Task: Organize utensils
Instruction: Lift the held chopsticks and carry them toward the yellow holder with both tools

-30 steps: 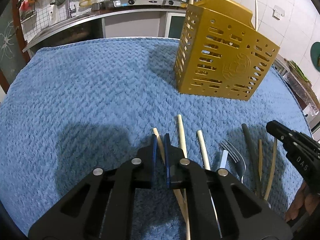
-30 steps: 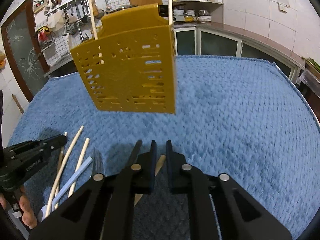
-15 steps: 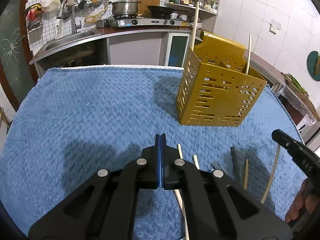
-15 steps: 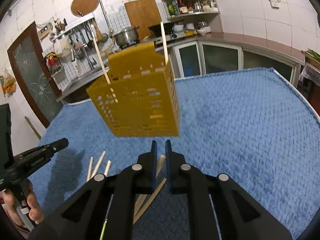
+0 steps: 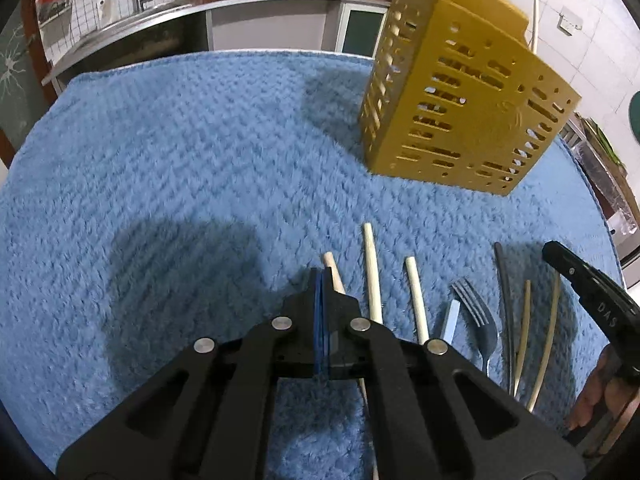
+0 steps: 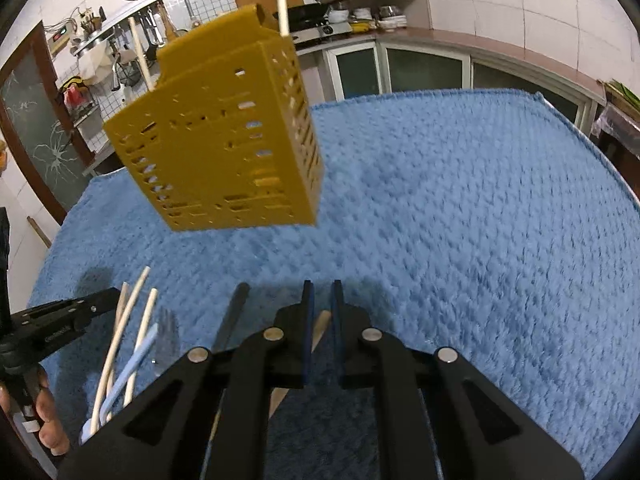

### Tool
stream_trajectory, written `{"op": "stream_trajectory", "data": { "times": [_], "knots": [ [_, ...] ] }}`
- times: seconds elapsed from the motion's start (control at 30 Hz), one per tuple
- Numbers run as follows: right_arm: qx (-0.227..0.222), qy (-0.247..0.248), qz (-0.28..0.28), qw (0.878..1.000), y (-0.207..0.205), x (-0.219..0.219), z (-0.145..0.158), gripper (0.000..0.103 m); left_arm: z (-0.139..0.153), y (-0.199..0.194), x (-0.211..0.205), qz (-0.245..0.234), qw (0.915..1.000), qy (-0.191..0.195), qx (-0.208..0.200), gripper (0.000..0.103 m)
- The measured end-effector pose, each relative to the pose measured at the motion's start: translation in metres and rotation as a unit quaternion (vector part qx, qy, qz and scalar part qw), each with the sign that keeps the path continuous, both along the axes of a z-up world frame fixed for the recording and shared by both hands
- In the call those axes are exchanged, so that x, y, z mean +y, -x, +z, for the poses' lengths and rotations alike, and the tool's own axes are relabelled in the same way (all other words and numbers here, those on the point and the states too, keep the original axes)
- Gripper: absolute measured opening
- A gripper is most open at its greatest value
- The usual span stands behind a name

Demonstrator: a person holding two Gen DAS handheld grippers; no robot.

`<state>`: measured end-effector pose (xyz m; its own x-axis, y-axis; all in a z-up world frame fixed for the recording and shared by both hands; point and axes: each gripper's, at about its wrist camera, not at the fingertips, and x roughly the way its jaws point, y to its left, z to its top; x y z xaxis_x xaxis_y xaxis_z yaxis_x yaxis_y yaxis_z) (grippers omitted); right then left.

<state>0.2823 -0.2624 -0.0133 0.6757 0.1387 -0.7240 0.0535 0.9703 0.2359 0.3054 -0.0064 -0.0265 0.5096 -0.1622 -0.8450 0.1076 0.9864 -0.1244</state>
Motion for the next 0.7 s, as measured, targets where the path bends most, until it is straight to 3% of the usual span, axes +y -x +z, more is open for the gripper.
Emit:
{"op": "stream_trajectory", "data": {
  "times": [0.2, 0.4, 0.5, 0.57, 0.7],
  "knots": [
    [0.011, 0.002, -0.002, 1.000, -0.002, 0.000, -0.004, 0.010, -0.002, -0.001, 0.000, 0.010, 0.9999, 0.006, 0.009, 0.001],
    [0.017, 0.003, -0.003, 1.000, 0.001, -0.002, -0.001, 0.010, 0.001, -0.002, 0.002, 0.016, 0.9996, 0.020, 0.009, 0.008],
    [0.020, 0.003, -0.010, 1.000, 0.004, -0.005, 0.001, 0.010, 0.005, 0.000, 0.001, 0.018, 0.9997, 0.017, 0.003, 0.014],
    [0.023, -0.001, -0.015, 1.000, 0.007, -0.007, 0.002, 0.010, 0.008, 0.003, 0.001, 0.018, 0.9997, 0.016, -0.003, 0.025],
    [0.042, -0.005, -0.022, 0.999, 0.013, -0.006, -0.001, 0.010, 0.013, 0.010, -0.005, 0.013, 0.9997, 0.012, -0.015, 0.031]
  ]
}}
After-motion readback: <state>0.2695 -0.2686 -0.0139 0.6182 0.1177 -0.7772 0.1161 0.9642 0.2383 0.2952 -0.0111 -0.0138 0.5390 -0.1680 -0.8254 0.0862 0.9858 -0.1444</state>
